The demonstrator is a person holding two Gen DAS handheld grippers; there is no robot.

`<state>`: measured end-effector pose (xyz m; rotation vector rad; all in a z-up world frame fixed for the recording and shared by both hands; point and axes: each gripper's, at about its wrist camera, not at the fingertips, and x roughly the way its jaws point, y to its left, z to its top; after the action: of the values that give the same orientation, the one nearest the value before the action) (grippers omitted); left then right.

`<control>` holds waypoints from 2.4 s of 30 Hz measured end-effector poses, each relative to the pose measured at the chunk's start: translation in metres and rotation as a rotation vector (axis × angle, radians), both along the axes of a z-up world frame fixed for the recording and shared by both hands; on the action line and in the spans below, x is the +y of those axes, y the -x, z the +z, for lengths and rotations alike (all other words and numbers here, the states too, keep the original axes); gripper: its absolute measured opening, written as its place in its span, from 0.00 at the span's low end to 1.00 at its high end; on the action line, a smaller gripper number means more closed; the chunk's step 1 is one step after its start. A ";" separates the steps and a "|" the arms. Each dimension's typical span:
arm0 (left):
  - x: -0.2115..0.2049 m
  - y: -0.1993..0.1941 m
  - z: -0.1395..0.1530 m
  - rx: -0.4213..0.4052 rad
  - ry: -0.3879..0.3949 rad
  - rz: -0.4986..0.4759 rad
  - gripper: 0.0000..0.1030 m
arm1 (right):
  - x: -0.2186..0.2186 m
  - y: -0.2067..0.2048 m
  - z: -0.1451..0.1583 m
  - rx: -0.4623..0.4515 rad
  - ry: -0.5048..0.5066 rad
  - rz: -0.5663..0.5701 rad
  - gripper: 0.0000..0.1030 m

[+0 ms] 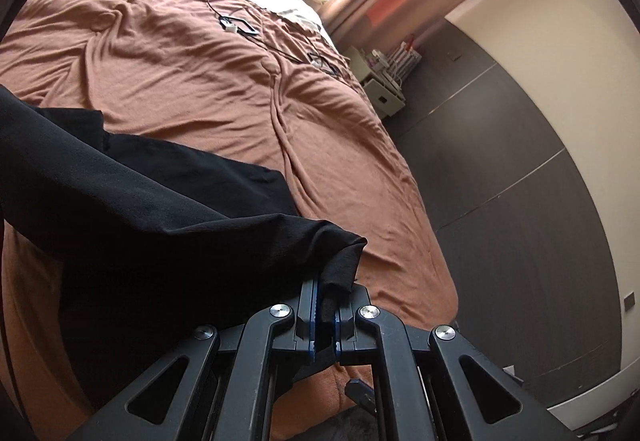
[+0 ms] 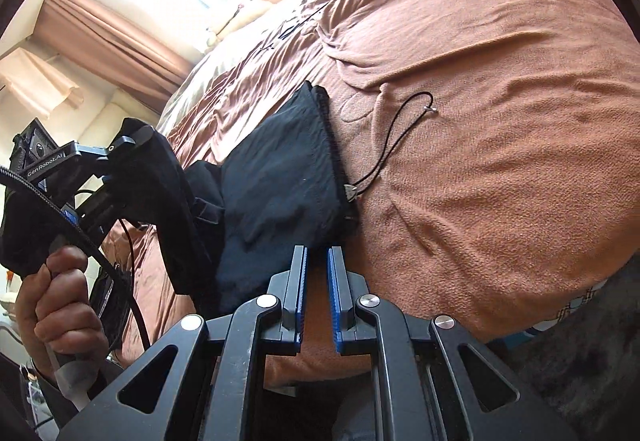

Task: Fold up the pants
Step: 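Lift the pants with the left gripper and fold them over the bundle, then lower the pants onto the bed and open the left gripper, then grasp the folded pants edge with the left gripper while the right gripper grasps the bundle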

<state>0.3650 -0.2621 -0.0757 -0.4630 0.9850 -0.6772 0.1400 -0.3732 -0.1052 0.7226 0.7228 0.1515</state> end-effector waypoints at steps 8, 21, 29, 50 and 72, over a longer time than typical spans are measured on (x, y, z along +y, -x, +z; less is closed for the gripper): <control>-0.038 0.014 -0.032 0.037 -0.064 -0.122 0.05 | -0.007 0.006 -0.002 0.025 -0.002 -0.029 0.07; -0.057 0.049 -0.060 0.062 -0.147 -0.235 0.05 | -0.011 0.017 0.000 0.032 -0.003 -0.040 0.07; -0.054 0.055 -0.061 0.072 -0.147 -0.251 0.12 | -0.013 0.028 0.007 0.013 -0.002 -0.041 0.07; 0.042 0.050 -0.052 0.052 -0.145 -0.070 0.51 | -0.002 -0.007 -0.008 0.022 -0.054 0.046 0.36; 0.143 0.021 -0.100 0.157 -0.144 0.144 0.51 | -0.019 -0.033 0.004 -0.024 0.004 0.022 0.51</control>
<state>0.3437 -0.1186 -0.1760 -0.4599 1.1285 -0.4422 0.1726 -0.3924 -0.1009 0.7084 0.7078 0.1784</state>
